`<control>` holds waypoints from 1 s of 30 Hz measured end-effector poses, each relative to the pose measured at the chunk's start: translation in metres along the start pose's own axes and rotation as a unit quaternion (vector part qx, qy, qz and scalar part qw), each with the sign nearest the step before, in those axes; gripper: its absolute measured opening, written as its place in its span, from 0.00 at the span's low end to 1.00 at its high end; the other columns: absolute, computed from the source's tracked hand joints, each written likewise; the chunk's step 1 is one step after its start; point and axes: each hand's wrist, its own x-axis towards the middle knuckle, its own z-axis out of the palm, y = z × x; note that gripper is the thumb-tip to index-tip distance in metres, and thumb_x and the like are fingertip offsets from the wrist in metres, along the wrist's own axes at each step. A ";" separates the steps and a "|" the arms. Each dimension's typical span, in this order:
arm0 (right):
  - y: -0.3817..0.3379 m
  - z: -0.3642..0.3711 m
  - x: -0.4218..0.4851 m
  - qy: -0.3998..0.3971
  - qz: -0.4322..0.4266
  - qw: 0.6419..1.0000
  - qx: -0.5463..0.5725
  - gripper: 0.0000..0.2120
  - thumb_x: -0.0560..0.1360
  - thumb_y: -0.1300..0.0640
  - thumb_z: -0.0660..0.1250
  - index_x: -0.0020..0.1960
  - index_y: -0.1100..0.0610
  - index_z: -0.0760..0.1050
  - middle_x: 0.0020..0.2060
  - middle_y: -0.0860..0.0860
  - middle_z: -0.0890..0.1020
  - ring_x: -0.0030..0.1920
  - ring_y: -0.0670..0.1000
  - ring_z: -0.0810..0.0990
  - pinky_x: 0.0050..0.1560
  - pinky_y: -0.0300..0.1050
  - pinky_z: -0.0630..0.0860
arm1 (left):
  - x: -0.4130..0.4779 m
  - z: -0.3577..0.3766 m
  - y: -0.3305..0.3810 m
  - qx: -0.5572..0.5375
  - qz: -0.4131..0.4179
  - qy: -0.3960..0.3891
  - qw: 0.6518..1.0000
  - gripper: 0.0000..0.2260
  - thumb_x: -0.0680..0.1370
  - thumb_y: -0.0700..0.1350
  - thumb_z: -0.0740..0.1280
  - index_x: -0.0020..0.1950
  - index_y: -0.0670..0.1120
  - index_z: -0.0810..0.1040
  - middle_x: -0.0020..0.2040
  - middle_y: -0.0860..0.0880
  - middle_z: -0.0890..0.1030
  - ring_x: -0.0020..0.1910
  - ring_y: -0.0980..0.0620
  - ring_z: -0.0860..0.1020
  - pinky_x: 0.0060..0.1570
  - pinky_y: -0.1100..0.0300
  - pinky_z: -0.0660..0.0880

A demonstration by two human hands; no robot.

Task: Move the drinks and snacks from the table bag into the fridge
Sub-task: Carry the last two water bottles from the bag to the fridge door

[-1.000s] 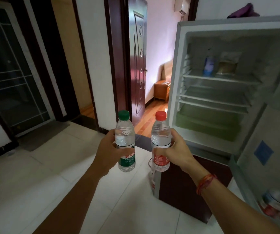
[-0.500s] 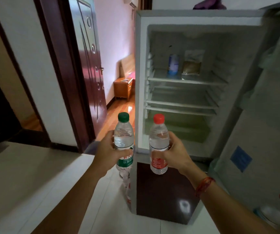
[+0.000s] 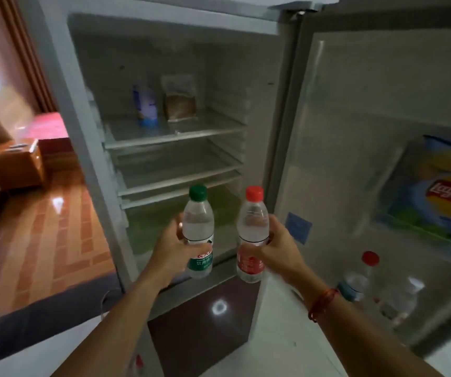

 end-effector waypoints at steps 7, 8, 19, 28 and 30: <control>0.020 -0.039 -0.023 0.138 0.056 0.989 -0.014 0.29 0.65 0.59 0.81 0.59 0.42 0.72 0.53 0.45 0.82 0.54 0.47 0.82 0.54 0.47 0.76 | 0.042 0.052 -0.002 -0.021 0.010 -0.121 0.992 0.28 0.64 0.34 0.79 0.57 0.55 0.75 0.53 0.51 0.83 0.54 0.49 0.81 0.56 0.49 0.78; 0.023 -0.045 -0.027 0.157 0.062 0.985 -0.015 0.29 0.65 0.59 0.82 0.57 0.40 0.72 0.53 0.45 0.82 0.54 0.47 0.82 0.54 0.47 0.77 | 0.045 0.060 -0.001 -0.025 0.012 -0.135 0.990 0.28 0.64 0.34 0.80 0.56 0.56 0.75 0.53 0.51 0.83 0.55 0.49 0.81 0.57 0.47 0.77; 0.052 -0.099 -0.060 0.263 0.093 0.959 -0.037 0.31 0.62 0.55 0.83 0.59 0.41 0.72 0.52 0.46 0.83 0.53 0.48 0.83 0.52 0.45 0.77 | 0.056 0.141 -0.001 -0.034 0.047 -0.222 0.973 0.27 0.64 0.35 0.80 0.59 0.54 0.78 0.53 0.51 0.84 0.54 0.50 0.82 0.57 0.47 0.78; 0.063 -0.114 -0.043 0.268 0.100 0.957 -0.043 0.33 0.62 0.56 0.83 0.63 0.47 0.73 0.53 0.46 0.83 0.54 0.49 0.83 0.56 0.48 0.79 | 0.073 0.169 0.002 -0.037 0.054 -0.228 0.971 0.27 0.64 0.34 0.80 0.58 0.54 0.79 0.52 0.52 0.85 0.54 0.49 0.82 0.57 0.43 0.78; 0.064 -0.115 -0.036 0.269 0.103 0.956 -0.050 0.33 0.62 0.55 0.83 0.63 0.48 0.73 0.52 0.45 0.83 0.53 0.48 0.82 0.55 0.46 0.79 | 0.080 0.173 0.002 -0.040 0.052 -0.228 0.971 0.28 0.64 0.33 0.80 0.58 0.53 0.78 0.52 0.52 0.85 0.53 0.49 0.82 0.57 0.44 0.78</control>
